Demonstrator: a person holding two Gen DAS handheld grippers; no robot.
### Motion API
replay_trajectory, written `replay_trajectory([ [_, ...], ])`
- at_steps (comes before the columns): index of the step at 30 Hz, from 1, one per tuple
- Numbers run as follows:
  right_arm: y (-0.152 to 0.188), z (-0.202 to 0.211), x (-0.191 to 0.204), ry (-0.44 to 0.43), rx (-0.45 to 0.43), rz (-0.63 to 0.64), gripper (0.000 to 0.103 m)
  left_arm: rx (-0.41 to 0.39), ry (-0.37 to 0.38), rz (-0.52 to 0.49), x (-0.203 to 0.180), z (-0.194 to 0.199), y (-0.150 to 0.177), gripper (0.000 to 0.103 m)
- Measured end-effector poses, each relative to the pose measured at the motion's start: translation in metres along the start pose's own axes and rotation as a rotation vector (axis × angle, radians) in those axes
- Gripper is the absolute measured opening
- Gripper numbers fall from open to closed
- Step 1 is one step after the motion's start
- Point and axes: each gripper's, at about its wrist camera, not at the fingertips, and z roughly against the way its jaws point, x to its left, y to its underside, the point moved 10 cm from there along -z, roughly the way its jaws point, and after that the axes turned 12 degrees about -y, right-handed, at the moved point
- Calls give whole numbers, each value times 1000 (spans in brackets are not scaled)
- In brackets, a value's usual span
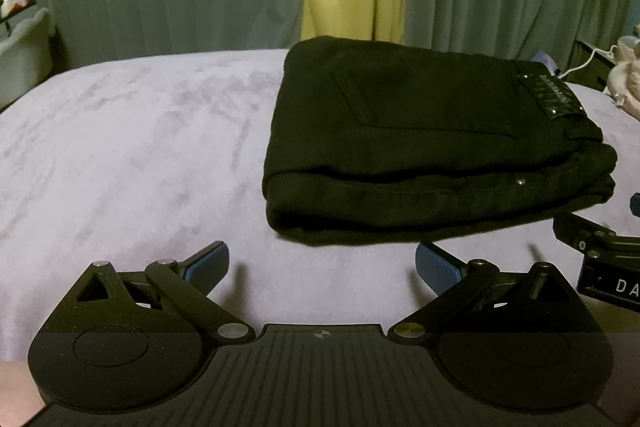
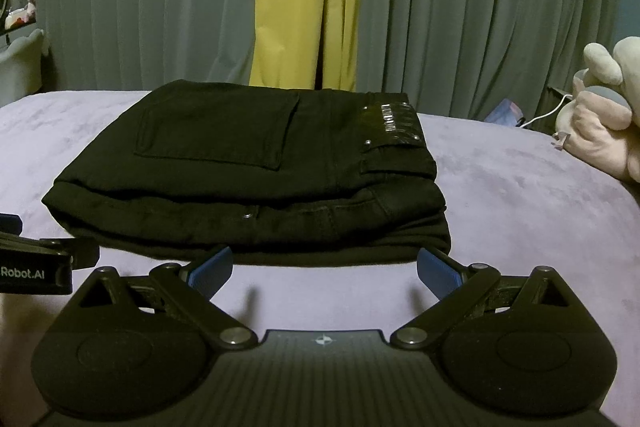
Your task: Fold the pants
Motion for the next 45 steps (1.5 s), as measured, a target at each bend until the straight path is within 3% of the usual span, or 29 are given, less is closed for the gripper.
replay_trajectory([
  [45,5,-2,4,3,20,1,99,-8,-6,-26,-5,-1,2,102],
])
